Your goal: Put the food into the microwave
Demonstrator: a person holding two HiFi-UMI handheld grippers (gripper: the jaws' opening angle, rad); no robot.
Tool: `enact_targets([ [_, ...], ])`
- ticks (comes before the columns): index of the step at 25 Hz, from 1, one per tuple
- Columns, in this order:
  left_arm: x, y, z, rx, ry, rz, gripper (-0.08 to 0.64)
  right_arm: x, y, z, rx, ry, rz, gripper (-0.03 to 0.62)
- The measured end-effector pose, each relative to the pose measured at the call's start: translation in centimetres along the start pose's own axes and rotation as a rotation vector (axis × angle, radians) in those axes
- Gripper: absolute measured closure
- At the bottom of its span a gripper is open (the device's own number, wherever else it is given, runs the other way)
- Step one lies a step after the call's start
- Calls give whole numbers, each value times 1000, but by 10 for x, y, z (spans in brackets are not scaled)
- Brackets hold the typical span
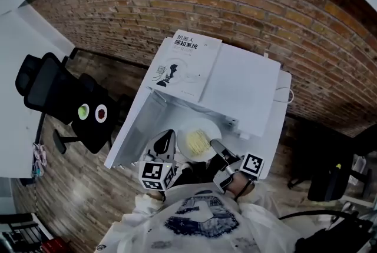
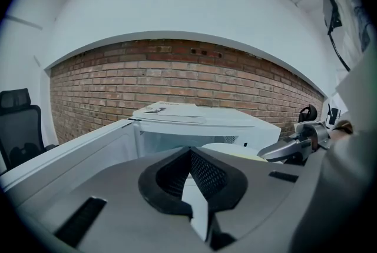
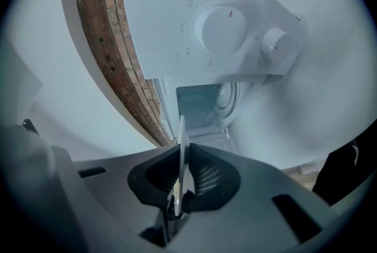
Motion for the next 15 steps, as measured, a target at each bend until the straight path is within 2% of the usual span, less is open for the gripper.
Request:
enact_targets([
  [7, 21, 2, 6, 19, 100, -7, 552, 5, -1, -7, 9, -9, -99, 557],
  [15, 40, 2, 25, 54, 262, -49, 552, 18, 13, -15, -3, -37, -256, 557],
])
Point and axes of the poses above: the fingertips, and each gripper's own axes: x forward along the fingers, z to its left, y out of its underside, the point moved 4 cm from there along -x, backward along the fingers, and after that the axes turned 15 degrees about x, right-handed, at the moved point
